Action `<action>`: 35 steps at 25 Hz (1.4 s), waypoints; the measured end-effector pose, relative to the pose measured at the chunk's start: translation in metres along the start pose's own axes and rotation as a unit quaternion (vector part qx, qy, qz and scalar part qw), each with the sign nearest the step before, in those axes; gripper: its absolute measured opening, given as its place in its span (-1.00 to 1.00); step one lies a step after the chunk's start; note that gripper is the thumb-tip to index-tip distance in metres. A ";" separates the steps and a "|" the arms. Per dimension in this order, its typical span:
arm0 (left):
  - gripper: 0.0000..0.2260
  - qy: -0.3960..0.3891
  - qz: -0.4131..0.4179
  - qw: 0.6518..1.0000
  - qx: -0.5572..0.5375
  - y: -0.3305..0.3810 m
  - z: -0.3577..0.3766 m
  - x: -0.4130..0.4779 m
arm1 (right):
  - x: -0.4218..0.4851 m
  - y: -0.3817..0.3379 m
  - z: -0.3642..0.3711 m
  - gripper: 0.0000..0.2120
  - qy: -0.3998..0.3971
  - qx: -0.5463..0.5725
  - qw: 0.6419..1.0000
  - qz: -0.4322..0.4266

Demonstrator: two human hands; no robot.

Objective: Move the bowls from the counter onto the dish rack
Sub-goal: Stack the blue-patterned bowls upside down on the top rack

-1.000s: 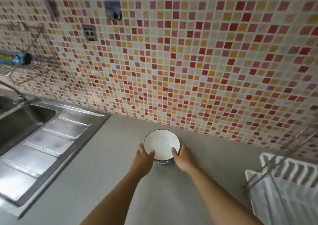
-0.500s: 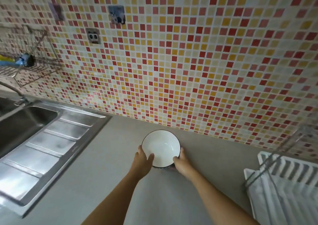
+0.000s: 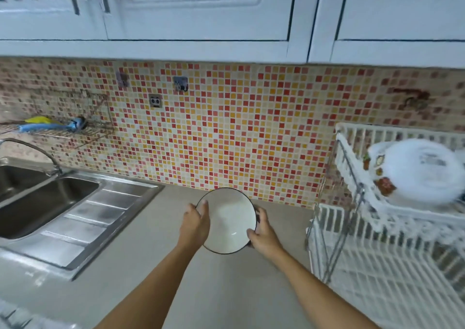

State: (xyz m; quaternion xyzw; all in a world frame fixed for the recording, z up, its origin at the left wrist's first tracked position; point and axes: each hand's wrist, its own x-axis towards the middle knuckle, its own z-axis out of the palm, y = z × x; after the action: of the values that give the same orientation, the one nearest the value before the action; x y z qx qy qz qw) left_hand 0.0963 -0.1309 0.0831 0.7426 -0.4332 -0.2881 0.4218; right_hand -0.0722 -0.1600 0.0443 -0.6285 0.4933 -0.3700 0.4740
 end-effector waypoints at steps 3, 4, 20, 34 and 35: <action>-0.52 -0.015 0.067 0.996 -0.055 0.042 -0.015 -0.058 | -0.053 -0.031 -0.021 -0.43 0.030 -0.027 0.996 -0.077; -0.50 -0.013 0.092 0.993 -0.073 0.057 -0.020 -0.074 | -0.066 -0.045 -0.029 -0.45 0.050 -0.037 0.993 -0.104; -0.56 -0.057 0.323 0.886 -0.327 0.276 0.034 -0.210 | -0.185 -0.204 -0.256 -0.59 0.134 0.098 0.964 -0.207; -0.43 -0.226 0.434 0.868 -0.086 0.349 0.211 -0.252 | -0.207 -0.114 -0.482 -0.12 0.135 -0.070 0.949 -0.275; -0.33 -0.235 0.432 0.868 -0.071 0.348 0.220 -0.249 | -0.205 -0.109 -0.491 -0.12 0.128 -0.093 0.949 -0.273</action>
State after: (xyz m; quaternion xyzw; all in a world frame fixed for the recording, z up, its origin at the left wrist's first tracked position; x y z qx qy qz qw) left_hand -0.3316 -0.0862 0.2981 0.3597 -0.7754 -0.2731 0.4413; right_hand -0.5504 -0.0677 0.2852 -0.7282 0.3915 -0.5146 0.2272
